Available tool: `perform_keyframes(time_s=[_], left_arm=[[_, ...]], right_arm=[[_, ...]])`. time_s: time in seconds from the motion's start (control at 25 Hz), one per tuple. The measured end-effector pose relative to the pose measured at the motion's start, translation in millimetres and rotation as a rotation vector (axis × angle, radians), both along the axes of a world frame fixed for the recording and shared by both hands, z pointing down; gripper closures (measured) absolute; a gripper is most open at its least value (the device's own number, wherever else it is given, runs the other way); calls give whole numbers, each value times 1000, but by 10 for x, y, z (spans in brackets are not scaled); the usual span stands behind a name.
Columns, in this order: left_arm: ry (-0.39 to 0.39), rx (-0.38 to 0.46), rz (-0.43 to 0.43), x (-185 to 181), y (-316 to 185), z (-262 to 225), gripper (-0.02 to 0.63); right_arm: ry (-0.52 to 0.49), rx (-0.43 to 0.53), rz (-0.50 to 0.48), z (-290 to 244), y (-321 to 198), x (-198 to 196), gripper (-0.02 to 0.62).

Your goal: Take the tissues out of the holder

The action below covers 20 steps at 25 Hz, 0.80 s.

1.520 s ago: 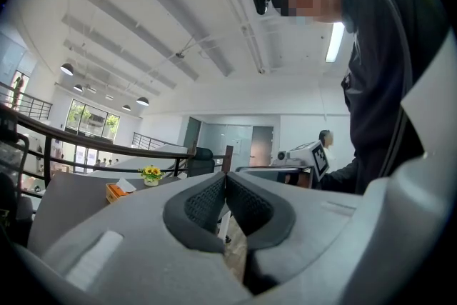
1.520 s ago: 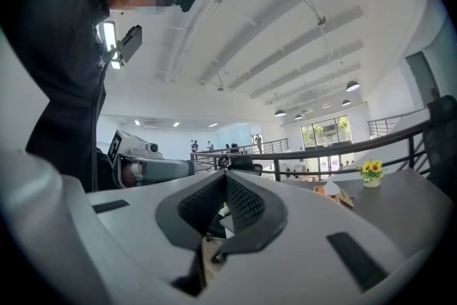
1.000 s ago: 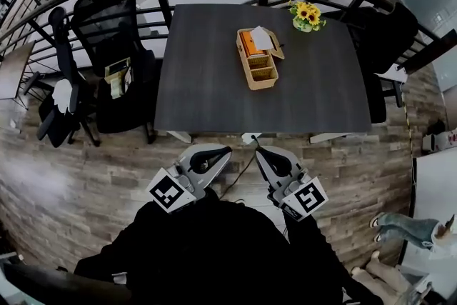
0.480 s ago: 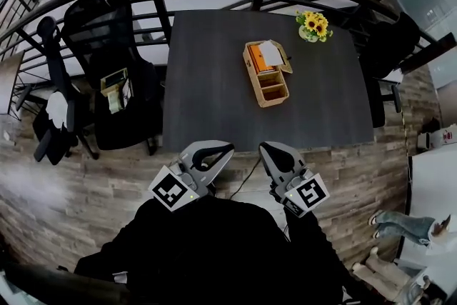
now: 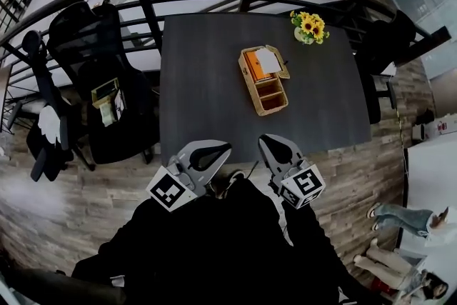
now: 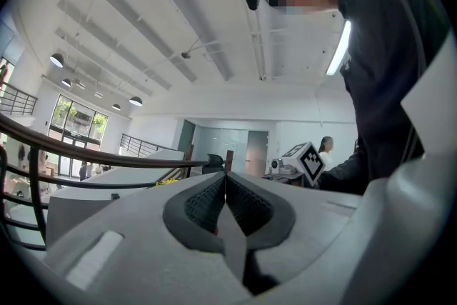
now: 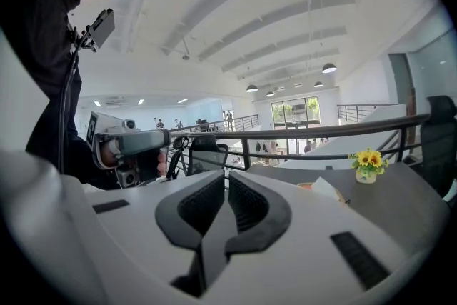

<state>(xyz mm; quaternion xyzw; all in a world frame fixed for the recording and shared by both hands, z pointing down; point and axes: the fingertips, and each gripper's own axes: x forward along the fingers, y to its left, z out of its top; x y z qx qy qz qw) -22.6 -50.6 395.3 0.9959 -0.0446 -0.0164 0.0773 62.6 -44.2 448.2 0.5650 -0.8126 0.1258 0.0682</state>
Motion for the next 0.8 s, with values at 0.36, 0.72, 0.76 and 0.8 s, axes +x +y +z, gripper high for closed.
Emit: perform_keyframes(time_s=[0.36, 0.72, 0.76, 0.8], left_arm=[[-7, 46, -61, 508, -519, 55, 598], [-22, 52, -188, 1073, -1128, 248, 598], [-19, 52, -203, 1127, -1211, 273, 598], [-18, 51, -213, 1178, -1294, 300, 598]], right_arm=[[7, -180, 33, 528, -830, 799, 491], [53, -352, 86, 1153, -1827, 1722, 417], [62, -376, 90, 1257, -1929, 1798, 416], [68, -404, 92, 1378, -2031, 1864, 413]])
